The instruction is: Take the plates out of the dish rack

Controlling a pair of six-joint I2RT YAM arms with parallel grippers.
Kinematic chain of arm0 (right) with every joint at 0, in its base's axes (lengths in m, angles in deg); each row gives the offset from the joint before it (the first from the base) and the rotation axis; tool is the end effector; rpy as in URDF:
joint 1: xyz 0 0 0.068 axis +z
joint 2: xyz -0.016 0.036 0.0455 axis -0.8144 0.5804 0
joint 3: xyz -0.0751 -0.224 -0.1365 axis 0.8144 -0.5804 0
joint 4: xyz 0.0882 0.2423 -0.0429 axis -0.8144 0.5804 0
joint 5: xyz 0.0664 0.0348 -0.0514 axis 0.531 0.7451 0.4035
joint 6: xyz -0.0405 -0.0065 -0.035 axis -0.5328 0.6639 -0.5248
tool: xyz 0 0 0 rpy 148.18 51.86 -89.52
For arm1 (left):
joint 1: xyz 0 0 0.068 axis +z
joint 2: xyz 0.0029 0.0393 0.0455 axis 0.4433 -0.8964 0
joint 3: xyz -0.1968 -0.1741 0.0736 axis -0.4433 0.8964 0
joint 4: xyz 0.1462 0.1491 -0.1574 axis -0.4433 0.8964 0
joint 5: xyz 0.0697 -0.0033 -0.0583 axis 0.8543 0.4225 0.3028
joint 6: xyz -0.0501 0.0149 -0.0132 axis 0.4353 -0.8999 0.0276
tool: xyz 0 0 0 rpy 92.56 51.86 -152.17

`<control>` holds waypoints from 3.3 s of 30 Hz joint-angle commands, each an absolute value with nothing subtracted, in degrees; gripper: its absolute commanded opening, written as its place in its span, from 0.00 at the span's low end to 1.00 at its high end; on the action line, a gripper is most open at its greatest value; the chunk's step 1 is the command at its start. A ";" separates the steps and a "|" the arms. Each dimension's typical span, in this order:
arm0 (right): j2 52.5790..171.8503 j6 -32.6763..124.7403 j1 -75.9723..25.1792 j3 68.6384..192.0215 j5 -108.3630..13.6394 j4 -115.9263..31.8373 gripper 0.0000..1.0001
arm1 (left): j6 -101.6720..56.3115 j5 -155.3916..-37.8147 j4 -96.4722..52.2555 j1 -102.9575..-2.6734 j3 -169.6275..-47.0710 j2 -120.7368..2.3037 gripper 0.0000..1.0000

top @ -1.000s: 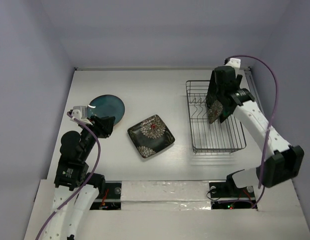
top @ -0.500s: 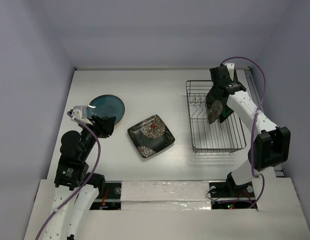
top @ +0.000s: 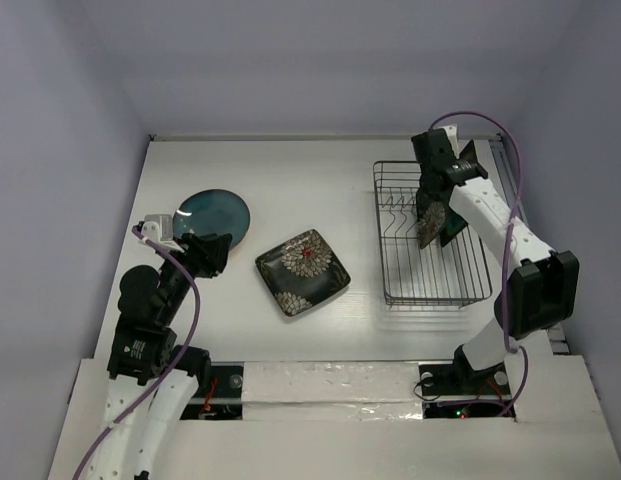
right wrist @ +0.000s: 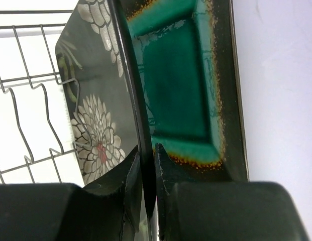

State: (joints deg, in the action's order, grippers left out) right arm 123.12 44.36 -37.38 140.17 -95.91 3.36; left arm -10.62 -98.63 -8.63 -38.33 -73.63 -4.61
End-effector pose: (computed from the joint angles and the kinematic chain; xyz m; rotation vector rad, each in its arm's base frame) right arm 0.3325 0.0782 0.3291 0.0488 2.3057 -0.6871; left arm 0.0958 -0.0267 0.3450 -0.0046 1.5127 -0.6343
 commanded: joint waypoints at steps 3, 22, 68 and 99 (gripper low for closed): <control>119.38 41.07 -35.80 145.31 -106.24 1.22 0.00 | -10.79 -99.15 -11.57 -39.41 -74.24 -4.20 0.38; 109.99 43.96 -27.02 155.77 -110.92 4.30 0.00 | -10.71 -99.24 -11.66 -39.41 -74.15 -4.82 0.39; 118.85 74.46 -13.13 110.25 -44.36 -56.09 0.00 | -10.79 -99.85 -11.92 -37.83 -73.97 -7.10 0.40; 123.85 70.33 -13.65 111.30 -50.52 -44.93 0.37 | -10.70 -99.86 -11.74 -37.83 -73.97 -6.22 0.40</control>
State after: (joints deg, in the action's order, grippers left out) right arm 123.71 71.49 -13.51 107.93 -49.72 -43.85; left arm -10.62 -99.11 -8.63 -38.20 -73.63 -6.57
